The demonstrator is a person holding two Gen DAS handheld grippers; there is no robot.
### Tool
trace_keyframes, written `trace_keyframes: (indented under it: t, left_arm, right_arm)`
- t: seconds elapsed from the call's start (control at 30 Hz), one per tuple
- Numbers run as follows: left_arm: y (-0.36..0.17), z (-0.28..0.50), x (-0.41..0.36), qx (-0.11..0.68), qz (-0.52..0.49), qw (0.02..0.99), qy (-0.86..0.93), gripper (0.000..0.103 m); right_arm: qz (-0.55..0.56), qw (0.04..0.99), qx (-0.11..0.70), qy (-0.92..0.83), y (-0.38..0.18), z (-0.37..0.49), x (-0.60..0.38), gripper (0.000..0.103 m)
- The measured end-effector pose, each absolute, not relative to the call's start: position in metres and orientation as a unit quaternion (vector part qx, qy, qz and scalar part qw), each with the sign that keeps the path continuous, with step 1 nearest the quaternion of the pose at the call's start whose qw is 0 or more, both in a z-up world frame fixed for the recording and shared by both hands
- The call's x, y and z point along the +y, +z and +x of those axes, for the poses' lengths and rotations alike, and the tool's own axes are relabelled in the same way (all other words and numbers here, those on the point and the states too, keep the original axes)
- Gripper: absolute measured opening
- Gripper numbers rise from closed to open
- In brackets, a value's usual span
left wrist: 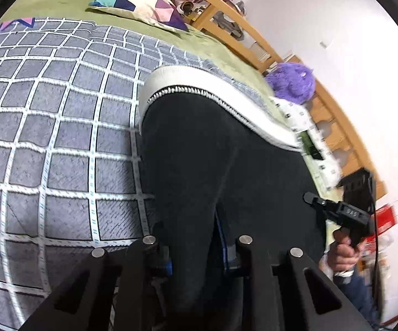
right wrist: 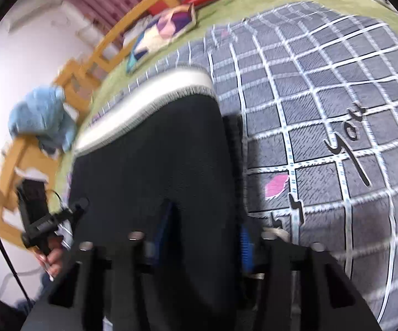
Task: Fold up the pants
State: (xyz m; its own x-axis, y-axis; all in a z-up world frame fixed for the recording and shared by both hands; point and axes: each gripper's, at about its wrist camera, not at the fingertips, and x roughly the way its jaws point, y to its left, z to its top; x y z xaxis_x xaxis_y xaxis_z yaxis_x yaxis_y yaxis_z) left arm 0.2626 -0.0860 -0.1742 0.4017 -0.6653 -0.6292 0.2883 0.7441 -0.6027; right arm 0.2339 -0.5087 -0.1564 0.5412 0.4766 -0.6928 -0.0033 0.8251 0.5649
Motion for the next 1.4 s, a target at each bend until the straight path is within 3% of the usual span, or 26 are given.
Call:
trace_keyframes:
  t: [0.03,0.07,0.33,0.57,0.6,0.63,0.7,0.9,1.03,1.17,1.4]
  left_arm:
    - [-0.167,0.264,-0.079,0.459,-0.21,0.81,-0.3,0.021]
    - [-0.157,0.265,-0.07,0.452,-0.219,0.81,-0.303,0.02]
    - [-0.094,0.265,0.033,0.427,-0.17,0.86,-0.22,0.019]
    - [-0.158,0.28,0.086,0.501,-0.141,0.849,-0.086,0.031]
    - [-0.161,0.276,0.085,0.499,-0.126,0.854,-0.08,0.042]
    - [-0.16,0.268,0.085,0.487,-0.114,0.863,-0.072,0.046]
    - [-0.15,0.252,0.082,0.463,-0.084,0.881,-0.047,0.045]
    - [-0.099,0.206,0.048,0.394,-0.002,0.91,-0.126,0.049]
    - [-0.116,0.171,0.037,0.398,0.02,0.905,-0.147,0.05]
    - [-0.171,0.14,0.051,0.427,0.007,0.893,-0.142,0.053]
    - [-0.148,0.092,0.093,0.384,-0.024,0.905,-0.18,0.054]
  right_arm:
    - [0.268,0.845,0.439,0.147,-0.145,0.227,-0.502,0.022]
    - [0.273,0.847,0.429,0.155,-0.137,0.223,-0.492,0.021]
    - [0.278,0.834,0.418,0.229,-0.13,0.225,-0.36,0.019]
    - [0.256,0.834,0.45,0.189,-0.184,0.255,-0.327,0.026]
    - [0.259,0.833,0.453,0.184,-0.187,0.256,-0.329,0.028]
    - [0.255,0.833,0.458,0.175,-0.186,0.255,-0.331,0.033]
    - [0.212,0.851,0.459,0.14,-0.171,0.245,-0.328,0.041]
    - [0.135,0.898,0.396,0.14,-0.109,0.194,-0.285,0.04]
    - [0.062,0.896,0.41,0.16,-0.126,0.176,-0.245,0.04]
    - [0.058,0.889,0.424,0.16,-0.163,0.156,-0.249,0.035]
    - [0.063,0.893,0.42,0.147,-0.144,0.124,-0.253,0.035]
